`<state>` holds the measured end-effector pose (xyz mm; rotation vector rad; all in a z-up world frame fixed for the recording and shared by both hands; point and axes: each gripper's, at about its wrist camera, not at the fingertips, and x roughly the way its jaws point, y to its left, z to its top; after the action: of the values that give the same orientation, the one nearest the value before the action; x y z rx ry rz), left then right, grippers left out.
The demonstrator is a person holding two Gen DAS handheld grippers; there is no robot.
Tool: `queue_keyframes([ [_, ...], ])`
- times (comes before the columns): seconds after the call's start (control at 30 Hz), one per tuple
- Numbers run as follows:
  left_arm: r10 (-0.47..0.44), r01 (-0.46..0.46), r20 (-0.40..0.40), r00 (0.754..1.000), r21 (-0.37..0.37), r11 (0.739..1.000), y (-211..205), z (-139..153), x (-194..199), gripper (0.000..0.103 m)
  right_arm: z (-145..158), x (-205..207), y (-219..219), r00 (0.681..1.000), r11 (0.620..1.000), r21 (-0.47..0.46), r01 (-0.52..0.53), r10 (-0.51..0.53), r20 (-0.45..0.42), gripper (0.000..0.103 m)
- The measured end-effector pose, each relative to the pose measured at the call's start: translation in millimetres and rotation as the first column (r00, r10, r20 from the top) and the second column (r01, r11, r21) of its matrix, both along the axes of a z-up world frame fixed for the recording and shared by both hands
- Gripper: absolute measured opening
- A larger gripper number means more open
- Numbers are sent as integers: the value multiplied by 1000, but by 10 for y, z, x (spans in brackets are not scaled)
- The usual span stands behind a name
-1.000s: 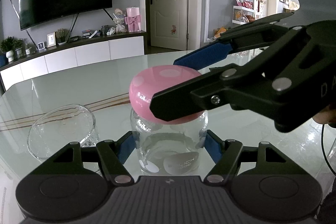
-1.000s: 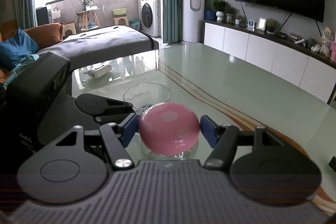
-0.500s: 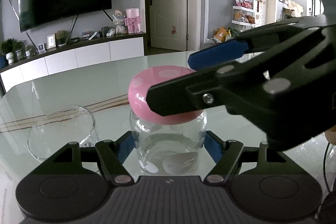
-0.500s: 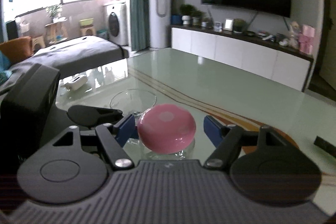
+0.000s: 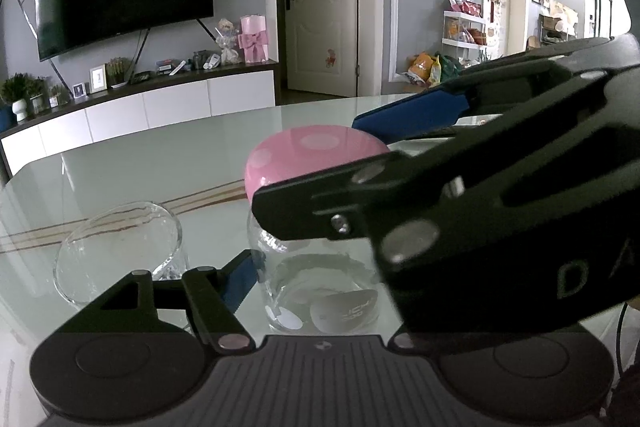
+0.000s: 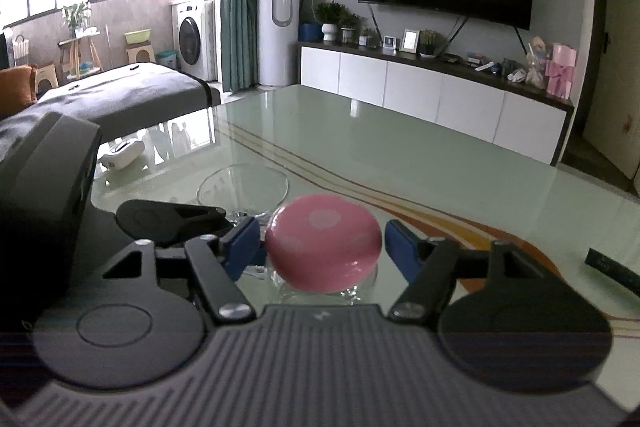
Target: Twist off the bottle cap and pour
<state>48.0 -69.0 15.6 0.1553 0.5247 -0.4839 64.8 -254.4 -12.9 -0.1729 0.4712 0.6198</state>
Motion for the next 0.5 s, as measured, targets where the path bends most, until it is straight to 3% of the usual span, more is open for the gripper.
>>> queue_keyframes([
  [0.2, 0, 0, -2, 1000, -3, 1000, -6, 6, -5, 74, 6, 28, -49, 999, 999, 4, -41, 41, -3, 66],
  [0.5, -2, 2, -10, 1000, -11, 1000, 1, 20, 2, 74, 35, 151, -213, 983, 982, 17, -186, 186, -13, 66],
])
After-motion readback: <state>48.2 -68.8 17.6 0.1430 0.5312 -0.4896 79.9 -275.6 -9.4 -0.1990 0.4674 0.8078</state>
